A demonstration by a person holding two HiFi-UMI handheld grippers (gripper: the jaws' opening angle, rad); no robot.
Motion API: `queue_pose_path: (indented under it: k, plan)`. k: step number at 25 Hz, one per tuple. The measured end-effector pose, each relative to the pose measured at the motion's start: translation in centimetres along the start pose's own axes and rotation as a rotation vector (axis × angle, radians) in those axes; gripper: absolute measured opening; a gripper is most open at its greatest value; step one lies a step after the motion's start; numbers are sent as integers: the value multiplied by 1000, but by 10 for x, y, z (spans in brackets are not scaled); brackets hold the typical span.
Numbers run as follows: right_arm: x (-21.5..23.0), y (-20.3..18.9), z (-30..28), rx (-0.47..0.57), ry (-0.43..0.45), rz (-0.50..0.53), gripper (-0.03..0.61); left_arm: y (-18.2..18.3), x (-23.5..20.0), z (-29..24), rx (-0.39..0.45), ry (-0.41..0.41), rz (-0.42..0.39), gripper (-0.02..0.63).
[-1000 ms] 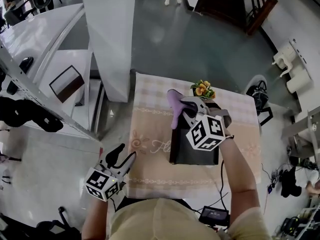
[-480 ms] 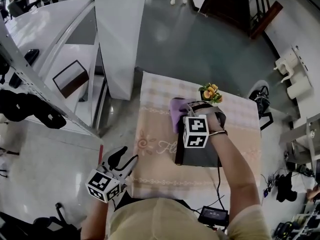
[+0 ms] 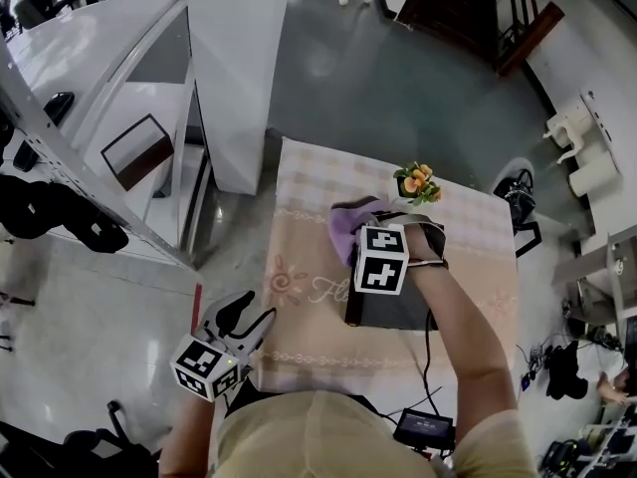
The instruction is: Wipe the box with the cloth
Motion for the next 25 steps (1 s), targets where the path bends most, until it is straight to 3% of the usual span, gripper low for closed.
queue_pose_path:
  k: [10, 25]
  plan:
    - [-40, 15, 16, -19, 200, -16, 55, -4, 8, -3, -5, -16, -7, 196]
    - [-113, 24, 47, 8, 283, -46, 55, -17, 21, 2, -12, -31, -7, 196]
Point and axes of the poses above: the fingertips, and each gripper's own axes: z backward along the fingers, x to its right, y out of its top, the point moved 10 cm from there along z, backward along the fingers, and after that the axes turned 9 degrees about -x, right-handed, at the moved point
